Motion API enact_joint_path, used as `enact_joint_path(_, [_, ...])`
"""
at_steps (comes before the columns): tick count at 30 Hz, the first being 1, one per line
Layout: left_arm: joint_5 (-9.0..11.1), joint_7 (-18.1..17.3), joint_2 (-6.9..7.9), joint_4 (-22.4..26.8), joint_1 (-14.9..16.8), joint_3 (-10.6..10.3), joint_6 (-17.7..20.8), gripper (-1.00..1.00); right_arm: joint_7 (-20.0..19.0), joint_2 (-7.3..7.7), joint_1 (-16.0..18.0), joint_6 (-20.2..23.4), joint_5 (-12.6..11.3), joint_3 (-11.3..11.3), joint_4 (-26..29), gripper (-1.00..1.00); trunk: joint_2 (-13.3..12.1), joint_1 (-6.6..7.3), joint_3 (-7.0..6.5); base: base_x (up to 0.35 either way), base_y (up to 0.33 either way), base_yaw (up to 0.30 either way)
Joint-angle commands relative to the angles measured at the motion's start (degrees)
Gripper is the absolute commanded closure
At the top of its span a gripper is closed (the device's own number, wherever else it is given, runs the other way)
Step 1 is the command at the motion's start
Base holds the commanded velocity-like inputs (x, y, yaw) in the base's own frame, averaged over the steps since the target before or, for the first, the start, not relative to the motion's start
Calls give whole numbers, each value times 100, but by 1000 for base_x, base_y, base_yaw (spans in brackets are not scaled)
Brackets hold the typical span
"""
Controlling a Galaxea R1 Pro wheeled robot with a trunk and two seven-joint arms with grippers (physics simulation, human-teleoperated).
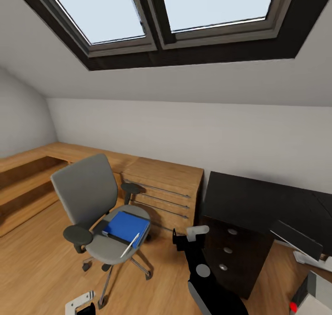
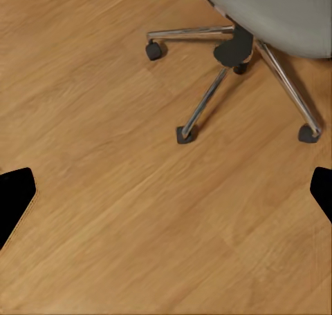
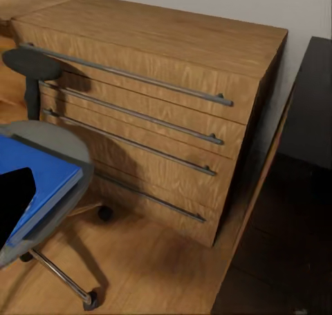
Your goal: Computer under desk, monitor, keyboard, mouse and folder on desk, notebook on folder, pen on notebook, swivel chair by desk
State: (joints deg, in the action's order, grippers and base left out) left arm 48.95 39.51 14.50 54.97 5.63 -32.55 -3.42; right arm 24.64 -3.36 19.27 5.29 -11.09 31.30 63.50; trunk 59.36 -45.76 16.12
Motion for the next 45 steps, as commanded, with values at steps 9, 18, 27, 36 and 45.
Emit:
enact_joint_path(9, [50, 31, 9, 5, 8, -34, -36, -100, 58, 2, 6, 42, -24, 24, 4, -100, 6, -2, 8, 147, 299, 0])
enact_joint_path(18, [50, 31, 9, 5, 8, -24, -36, -100, 36, 4, 6, 36, -31, 10, -11, -100, 6, -2, 8, 240, 261, 0])
enact_joint_path(27, [65, 31, 17, 5, 8, -9, -30, -100, 32, 3, 6, 40, -33, 22, -5, -100, 6, -2, 8, 100, 305, 0])
enact_joint_path(36, [70, 37, 17, 5, 8, -6, -27, -100, 39, 2, 6, 40, -33, 17, 2, -100, 6, -2, 8, 4, 165, 0])
enact_joint_path(45, [71, 38, 17, 5, 8, -6, -27, -100, 40, 2, 6, 58, -33, 25, -4, -100, 6, -2, 8, 0, 8, 0])
